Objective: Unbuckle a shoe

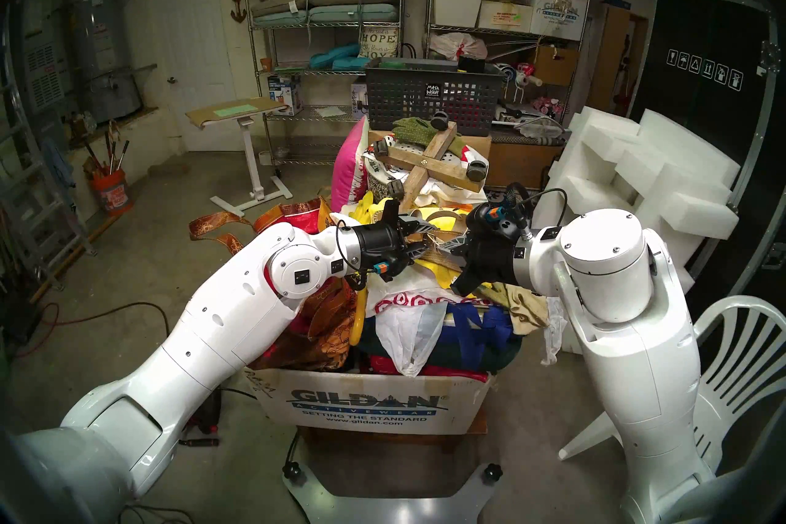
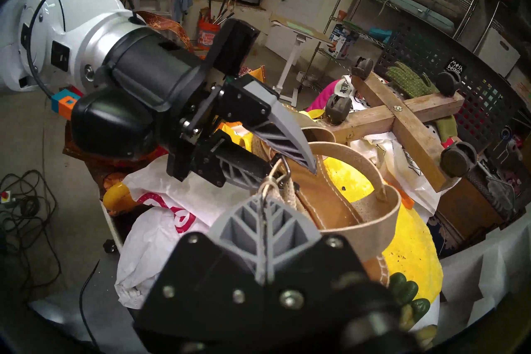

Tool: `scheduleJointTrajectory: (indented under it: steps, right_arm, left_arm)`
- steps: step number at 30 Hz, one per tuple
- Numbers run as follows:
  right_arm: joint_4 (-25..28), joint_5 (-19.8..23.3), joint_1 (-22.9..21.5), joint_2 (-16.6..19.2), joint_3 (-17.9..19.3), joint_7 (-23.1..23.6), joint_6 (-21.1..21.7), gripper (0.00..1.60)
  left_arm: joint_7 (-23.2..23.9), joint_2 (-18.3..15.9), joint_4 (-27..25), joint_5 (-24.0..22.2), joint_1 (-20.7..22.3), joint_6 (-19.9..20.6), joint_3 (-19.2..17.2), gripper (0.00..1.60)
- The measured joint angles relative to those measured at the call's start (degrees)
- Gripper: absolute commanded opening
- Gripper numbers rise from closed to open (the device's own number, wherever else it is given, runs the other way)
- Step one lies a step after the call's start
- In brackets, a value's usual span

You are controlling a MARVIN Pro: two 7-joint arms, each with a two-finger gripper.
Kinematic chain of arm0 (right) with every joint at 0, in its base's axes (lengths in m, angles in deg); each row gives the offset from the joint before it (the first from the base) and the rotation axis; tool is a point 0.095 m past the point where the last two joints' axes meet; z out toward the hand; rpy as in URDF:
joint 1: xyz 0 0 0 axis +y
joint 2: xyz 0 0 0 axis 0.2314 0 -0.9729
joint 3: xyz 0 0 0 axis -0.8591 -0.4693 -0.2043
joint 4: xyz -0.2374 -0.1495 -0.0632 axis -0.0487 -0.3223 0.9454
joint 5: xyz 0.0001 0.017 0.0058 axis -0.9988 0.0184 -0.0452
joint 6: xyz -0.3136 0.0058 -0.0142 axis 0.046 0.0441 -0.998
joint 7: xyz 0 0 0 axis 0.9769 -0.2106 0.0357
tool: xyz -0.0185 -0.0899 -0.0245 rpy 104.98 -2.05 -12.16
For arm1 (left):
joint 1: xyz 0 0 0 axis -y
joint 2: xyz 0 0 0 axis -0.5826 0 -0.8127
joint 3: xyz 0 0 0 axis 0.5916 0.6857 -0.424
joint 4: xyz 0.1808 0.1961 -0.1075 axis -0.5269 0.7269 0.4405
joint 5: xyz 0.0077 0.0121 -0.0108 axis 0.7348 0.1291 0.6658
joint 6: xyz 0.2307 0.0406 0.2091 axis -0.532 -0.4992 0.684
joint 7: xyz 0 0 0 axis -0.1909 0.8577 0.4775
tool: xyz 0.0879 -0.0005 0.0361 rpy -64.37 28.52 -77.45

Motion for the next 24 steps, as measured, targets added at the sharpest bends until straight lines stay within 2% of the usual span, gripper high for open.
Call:
scheduleJointTrajectory:
  steps: [2,5,7,8,9,12,21,23,24]
  right_arm:
    - [-0.18,0.17,-0.21,-0.06,0.01,-0.05,0.01,0.0]
    - [-0.35,0.29,-0.42,-0.11,0.06,-0.07,0.03,0.0]
    - [-0.49,0.39,-0.56,-0.12,0.08,-0.08,0.03,0.0]
    - [-0.53,0.42,-0.6,-0.12,0.09,-0.09,0.03,0.0]
    - [-0.56,0.44,-0.64,-0.13,0.09,-0.1,0.03,0.0]
    - [-0.61,0.44,-0.72,-0.13,0.09,-0.22,0.03,0.0]
    - [-0.34,-0.63,-0.75,-0.01,-0.17,-0.52,0.03,0.0]
    - [0.11,-1.6,-0.71,0.35,-0.63,-1.01,-0.18,0.17]
    - [0.69,-2.73,-0.6,0.87,-1.33,-1.59,-0.59,0.33]
  left_arm:
    - [0.0,0.07,0.0,-0.11,0.02,-0.26,0.0,0.77]
    - [0.01,0.12,0.0,-0.18,0.02,-0.43,0.0,0.69]
    - [0.02,0.14,0.0,-0.2,0.02,-0.48,0.0,0.43]
    - [0.03,0.15,0.0,-0.2,0.02,-0.48,0.0,0.39]
    - [0.04,0.15,0.01,-0.2,0.02,-0.48,-0.01,0.18]
    - [0.08,0.18,0.11,-0.2,0.02,-0.48,-0.06,0.0]
    - [0.1,0.83,0.83,-0.2,0.35,-0.37,-0.03,0.0]
    - [0.1,1.06,1.0,-0.2,0.52,-0.28,0.0,0.0]
    - [0.11,1.22,1.1,-0.2,0.67,-0.23,0.03,0.0]
